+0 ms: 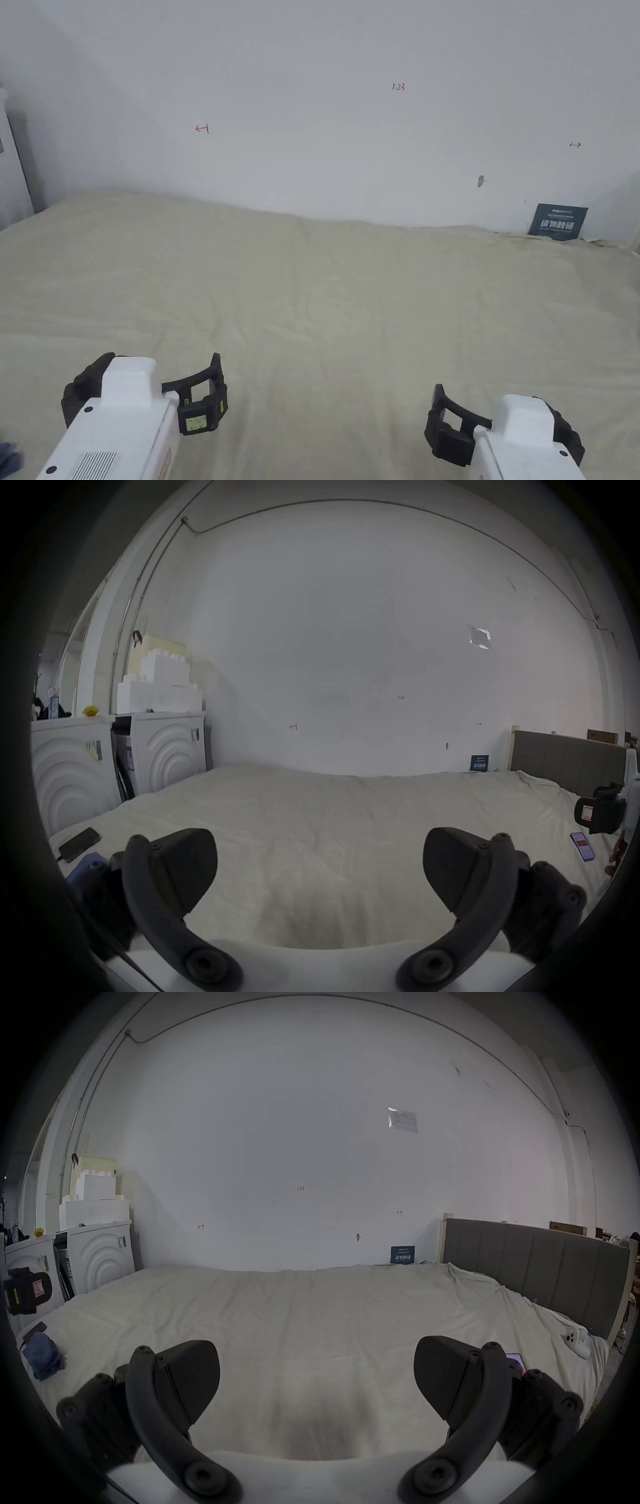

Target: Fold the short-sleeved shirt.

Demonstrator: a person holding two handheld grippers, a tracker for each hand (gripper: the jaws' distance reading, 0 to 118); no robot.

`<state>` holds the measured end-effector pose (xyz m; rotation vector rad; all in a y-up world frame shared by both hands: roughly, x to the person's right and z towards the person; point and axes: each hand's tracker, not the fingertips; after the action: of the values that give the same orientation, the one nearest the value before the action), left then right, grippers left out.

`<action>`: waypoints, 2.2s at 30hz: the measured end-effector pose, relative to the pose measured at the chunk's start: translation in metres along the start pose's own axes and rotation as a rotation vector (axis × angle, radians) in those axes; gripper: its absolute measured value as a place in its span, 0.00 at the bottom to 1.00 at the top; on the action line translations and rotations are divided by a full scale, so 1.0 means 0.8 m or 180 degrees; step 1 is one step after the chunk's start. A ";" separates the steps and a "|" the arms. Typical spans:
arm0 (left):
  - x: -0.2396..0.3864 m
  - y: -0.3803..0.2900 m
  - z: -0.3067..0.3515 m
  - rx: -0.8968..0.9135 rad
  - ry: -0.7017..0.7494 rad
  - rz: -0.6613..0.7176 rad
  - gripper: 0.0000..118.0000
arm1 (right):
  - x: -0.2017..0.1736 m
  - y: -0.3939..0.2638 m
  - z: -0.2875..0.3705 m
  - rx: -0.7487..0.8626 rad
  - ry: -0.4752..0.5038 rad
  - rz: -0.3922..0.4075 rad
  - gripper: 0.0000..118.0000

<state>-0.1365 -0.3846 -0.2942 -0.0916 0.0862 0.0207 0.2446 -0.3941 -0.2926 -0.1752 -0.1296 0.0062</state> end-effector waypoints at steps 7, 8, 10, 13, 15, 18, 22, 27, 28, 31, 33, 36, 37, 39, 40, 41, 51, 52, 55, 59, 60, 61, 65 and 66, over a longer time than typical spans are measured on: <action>-0.003 0.003 -0.007 -0.0037 -0.0014 -0.0099 1.00 | 0.005 0.003 -0.003 0.0119 0.0014 -0.0036 0.97; -0.004 0.002 -0.008 -0.0029 0.0001 -0.0092 1.00 | 0.006 0.005 -0.004 0.0111 0.0024 -0.0061 0.97; -0.006 0.002 -0.011 -0.0030 -0.0005 -0.0092 1.00 | 0.006 0.006 -0.005 0.0117 0.0018 -0.0079 0.97; -0.007 0.002 -0.013 0.0063 0.0040 -0.0093 1.00 | 0.007 0.007 -0.009 0.0106 0.0053 -0.0147 0.97; -0.008 0.001 -0.014 0.0118 0.0077 -0.0009 1.00 | 0.011 0.008 -0.013 0.0036 0.0118 -0.0367 0.97; -0.011 -0.003 -0.019 0.0144 0.0010 0.0125 1.00 | 0.013 0.012 -0.018 -0.0088 0.0100 -0.0564 0.97; -0.009 -0.002 -0.022 -0.0009 0.0143 0.0195 1.00 | 0.017 0.015 -0.026 -0.0248 0.0144 -0.0760 0.97; -0.009 -0.001 -0.023 -0.0095 0.0144 0.0179 1.00 | 0.024 0.022 -0.034 -0.0544 0.0259 -0.0982 0.97; -0.010 0.001 -0.022 -0.0112 0.0155 0.0151 1.00 | 0.024 0.023 -0.035 -0.0586 0.0278 -0.0984 0.97; -0.007 0.006 -0.024 -0.0185 0.0165 0.0100 1.00 | 0.020 0.029 -0.036 -0.0753 0.0137 -0.0991 0.97; -0.010 0.005 -0.025 -0.0195 0.0157 0.0091 1.00 | 0.016 0.031 -0.036 -0.0681 0.0008 -0.0857 0.97; -0.010 0.006 -0.024 -0.0207 0.0152 0.0099 1.00 | 0.015 0.033 -0.037 -0.0699 -0.0004 -0.0833 0.97; -0.010 0.006 -0.024 -0.0212 0.0149 0.0100 1.00 | 0.014 0.033 -0.037 -0.0751 -0.0008 -0.0834 0.97; -0.008 0.006 -0.023 -0.0222 0.0136 0.0105 1.00 | 0.013 0.031 -0.037 -0.0766 -0.0023 -0.0832 0.97; -0.009 0.006 -0.021 -0.0227 0.0126 0.0107 1.00 | 0.013 0.030 -0.038 -0.0778 -0.0041 -0.0822 0.97; -0.008 0.006 -0.021 -0.0240 0.0111 0.0109 1.00 | 0.012 0.029 -0.037 -0.0806 -0.0073 -0.0840 0.97; -0.003 0.003 -0.013 -0.0289 0.0040 0.0062 1.00 | 0.009 0.012 -0.036 -0.1011 -0.0279 -0.0818 0.97; -0.004 0.002 -0.012 -0.0290 0.0035 0.0062 1.00 | 0.008 0.011 -0.036 -0.1029 -0.0289 -0.0822 0.97; -0.004 0.000 -0.011 -0.0328 0.0051 0.0045 1.00 | 0.007 0.008 -0.037 -0.1081 -0.0316 -0.0793 0.97; -0.004 -0.002 -0.011 -0.0347 0.0061 0.0037 1.00 | 0.004 0.005 -0.040 -0.1078 -0.0356 -0.0731 0.97; -0.004 -0.002 -0.011 -0.0358 0.0063 0.0038 1.00 | 0.004 0.006 -0.040 -0.1071 -0.0365 -0.0713 0.97; -0.004 -0.002 -0.010 -0.0364 0.0062 0.0037 1.00 | 0.003 0.007 -0.040 -0.1065 -0.0369 -0.0702 0.97; -0.001 -0.002 -0.010 -0.0363 0.0069 -0.0003 1.00 | 0.002 0.009 -0.040 -0.1011 -0.0362 -0.0630 0.97; -0.001 -0.002 -0.010 -0.0365 0.0068 -0.0010 1.00 | 0.001 0.009 -0.039 -0.0977 -0.0361 -0.0613 0.97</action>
<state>-0.1378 -0.3870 -0.3022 -0.2064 0.1062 0.0215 0.2496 -0.3921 -0.3243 -0.4685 -0.2602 -0.1968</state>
